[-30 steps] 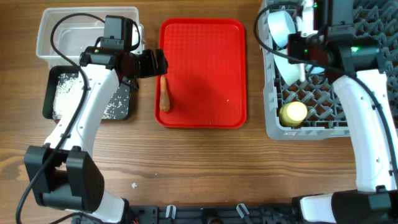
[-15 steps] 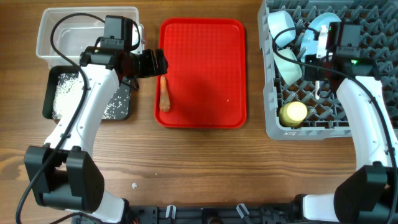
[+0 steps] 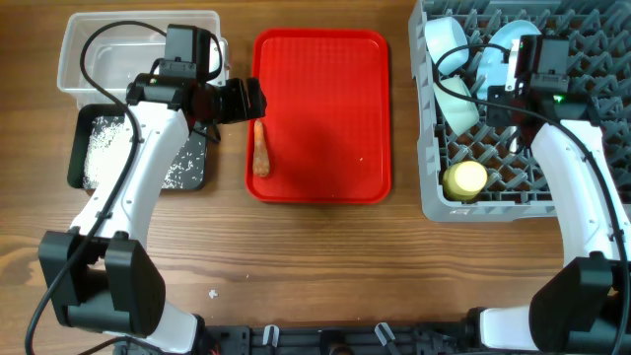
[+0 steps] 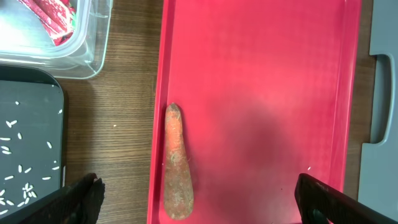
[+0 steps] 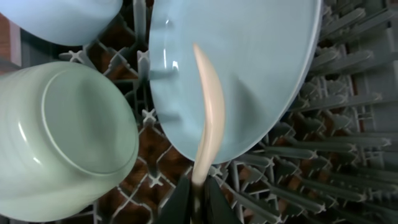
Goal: Sort waste into correct bins and load items into the dishwasher rack
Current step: 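Carry the spoon right and lower it into the grey rack, then open the right gripper and withdraw it from the spoon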
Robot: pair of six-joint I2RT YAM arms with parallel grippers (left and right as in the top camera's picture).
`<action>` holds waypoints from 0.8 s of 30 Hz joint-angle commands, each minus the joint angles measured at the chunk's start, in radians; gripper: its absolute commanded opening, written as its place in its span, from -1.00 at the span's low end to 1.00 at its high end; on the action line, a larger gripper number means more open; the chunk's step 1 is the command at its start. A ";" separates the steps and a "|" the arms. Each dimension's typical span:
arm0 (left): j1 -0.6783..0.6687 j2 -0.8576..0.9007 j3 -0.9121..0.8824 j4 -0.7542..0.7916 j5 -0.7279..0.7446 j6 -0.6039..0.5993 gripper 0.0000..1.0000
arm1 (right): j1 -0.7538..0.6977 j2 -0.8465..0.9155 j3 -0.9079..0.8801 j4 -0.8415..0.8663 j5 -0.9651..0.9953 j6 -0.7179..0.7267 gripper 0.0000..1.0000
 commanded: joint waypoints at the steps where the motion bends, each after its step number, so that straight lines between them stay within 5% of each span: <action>1: 0.005 0.002 -0.001 0.003 -0.003 0.002 1.00 | -0.002 0.026 -0.007 0.019 0.031 -0.047 -0.57; 5: 0.005 0.002 -0.001 0.003 -0.003 0.002 1.00 | -0.002 0.043 -0.007 0.024 0.031 -0.039 -0.03; 9: 0.005 0.002 -0.001 0.003 -0.003 0.002 1.00 | -0.002 0.045 -0.007 0.036 0.030 -0.030 0.19; 17: 0.005 0.002 -0.001 0.003 -0.003 0.002 1.00 | 0.004 0.016 0.015 0.031 0.010 0.110 0.27; 24: 0.005 0.002 -0.001 0.003 -0.003 0.002 1.00 | 0.006 -0.141 0.053 0.035 -0.307 0.160 0.32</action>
